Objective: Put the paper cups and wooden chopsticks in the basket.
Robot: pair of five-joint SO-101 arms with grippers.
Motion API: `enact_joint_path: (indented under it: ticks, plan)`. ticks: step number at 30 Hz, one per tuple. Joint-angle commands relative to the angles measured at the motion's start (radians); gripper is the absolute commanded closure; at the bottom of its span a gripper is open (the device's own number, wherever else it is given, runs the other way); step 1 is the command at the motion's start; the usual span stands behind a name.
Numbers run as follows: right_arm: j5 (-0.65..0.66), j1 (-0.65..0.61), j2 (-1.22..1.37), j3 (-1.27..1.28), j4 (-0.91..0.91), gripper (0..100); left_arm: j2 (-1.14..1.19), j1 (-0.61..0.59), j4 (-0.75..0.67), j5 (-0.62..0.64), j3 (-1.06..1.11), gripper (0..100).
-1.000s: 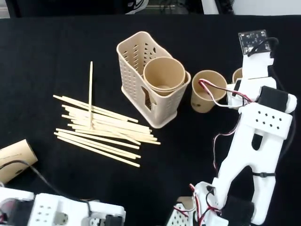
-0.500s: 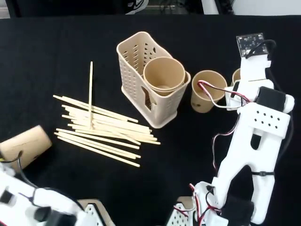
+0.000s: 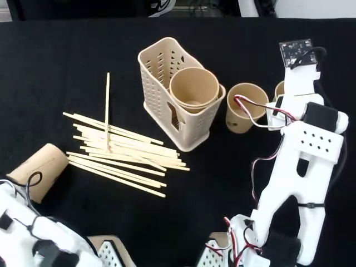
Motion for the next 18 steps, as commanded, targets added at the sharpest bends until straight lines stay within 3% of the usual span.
enact_joint_path:
  ticks: [1,6,9,18]
  plan:
    - [0.006,0.009,-0.004,-0.005,-0.043,98.5,-0.190,0.038,0.135,-0.012,-0.039,75]
    - [0.006,0.008,-0.004,-0.005,-0.044,98.5,-0.542,0.082,0.367,-0.015,-0.042,75]
    - [0.006,0.011,-0.004,-0.005,-0.044,98.5,-0.721,0.087,0.542,-0.146,-0.074,75]
    - [0.000,0.009,-0.002,-0.005,-0.044,98.5,-0.830,-0.044,0.686,-0.275,-0.182,75]
